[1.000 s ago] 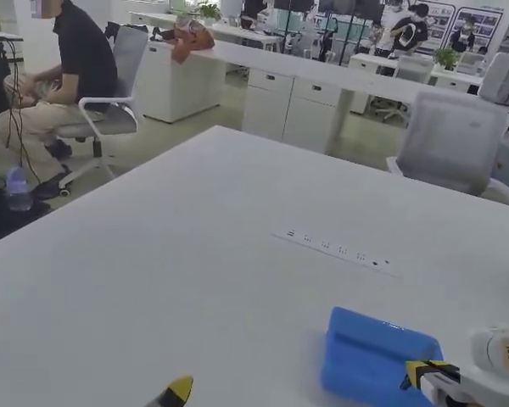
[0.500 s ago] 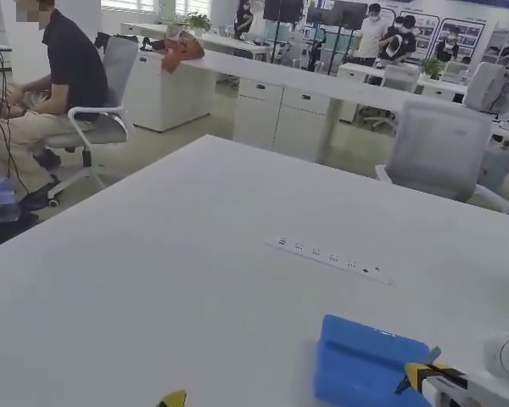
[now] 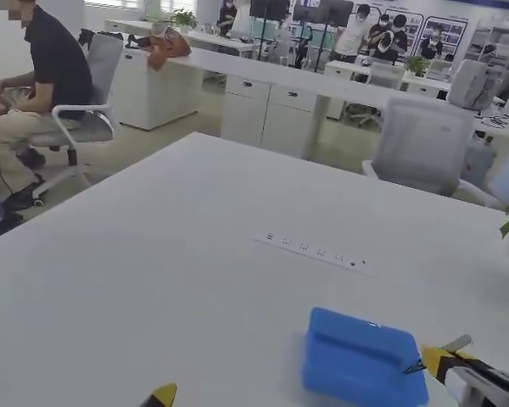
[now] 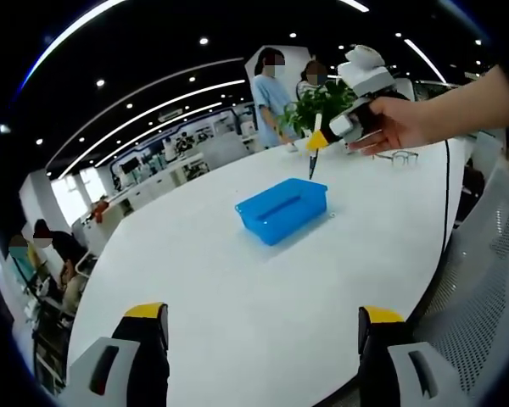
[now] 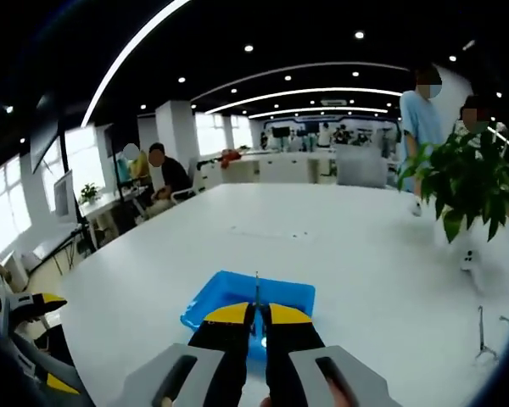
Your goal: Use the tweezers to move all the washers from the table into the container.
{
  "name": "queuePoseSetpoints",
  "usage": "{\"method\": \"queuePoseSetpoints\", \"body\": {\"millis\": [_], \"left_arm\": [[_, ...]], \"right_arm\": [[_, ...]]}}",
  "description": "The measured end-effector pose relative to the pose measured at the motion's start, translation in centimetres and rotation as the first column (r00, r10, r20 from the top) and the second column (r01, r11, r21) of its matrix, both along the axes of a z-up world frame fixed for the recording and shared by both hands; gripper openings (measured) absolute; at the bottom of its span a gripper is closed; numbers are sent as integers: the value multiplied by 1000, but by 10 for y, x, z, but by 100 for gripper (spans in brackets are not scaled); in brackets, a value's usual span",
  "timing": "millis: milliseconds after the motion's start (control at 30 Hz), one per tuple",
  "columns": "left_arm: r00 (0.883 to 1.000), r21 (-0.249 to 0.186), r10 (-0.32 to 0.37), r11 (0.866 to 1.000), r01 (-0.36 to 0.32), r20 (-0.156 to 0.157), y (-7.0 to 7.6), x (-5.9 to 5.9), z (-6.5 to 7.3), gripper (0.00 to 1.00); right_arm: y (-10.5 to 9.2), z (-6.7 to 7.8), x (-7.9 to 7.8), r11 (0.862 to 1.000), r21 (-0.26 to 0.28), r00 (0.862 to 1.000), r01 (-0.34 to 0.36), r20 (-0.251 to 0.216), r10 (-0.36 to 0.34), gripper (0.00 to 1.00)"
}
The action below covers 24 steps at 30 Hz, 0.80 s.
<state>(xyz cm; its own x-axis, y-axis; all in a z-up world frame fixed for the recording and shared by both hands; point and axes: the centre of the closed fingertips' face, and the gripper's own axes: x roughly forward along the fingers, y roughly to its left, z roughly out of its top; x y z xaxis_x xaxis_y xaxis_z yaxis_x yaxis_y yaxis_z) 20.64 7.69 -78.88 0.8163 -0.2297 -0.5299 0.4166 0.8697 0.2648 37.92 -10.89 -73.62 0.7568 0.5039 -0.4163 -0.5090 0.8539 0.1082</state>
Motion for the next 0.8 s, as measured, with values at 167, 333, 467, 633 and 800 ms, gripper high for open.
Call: {"method": "queuePoseSetpoints", "body": {"millis": [167,333,467,633,800], "left_arm": [[1000,2,-1,1000,1,-3,0,0,0,95],[1000,3,-5,1000,5,-5,-1,0,-1,95],[1000,0,-1,1000,1,-6,0,0,-1,95],[1000,8,-2,1000,2,-16,0,-1,-3,95],[1000,18,-5,1000,5,-31,0,-2,-6,95]], "right_arm": [[-5,-5,-14,1000,-29,1000,3,-8,-4,3],[-15,-21,-16,999,-38,998,30,-47,-32,3],[-21,-36,-14,998,-52,996,45,-72,-49,3],[-20,-50,-12,997,-63,994,45,-99,-51,3],[-19,-62,-11,996,-81,993,48,-108,-57,3]]}}
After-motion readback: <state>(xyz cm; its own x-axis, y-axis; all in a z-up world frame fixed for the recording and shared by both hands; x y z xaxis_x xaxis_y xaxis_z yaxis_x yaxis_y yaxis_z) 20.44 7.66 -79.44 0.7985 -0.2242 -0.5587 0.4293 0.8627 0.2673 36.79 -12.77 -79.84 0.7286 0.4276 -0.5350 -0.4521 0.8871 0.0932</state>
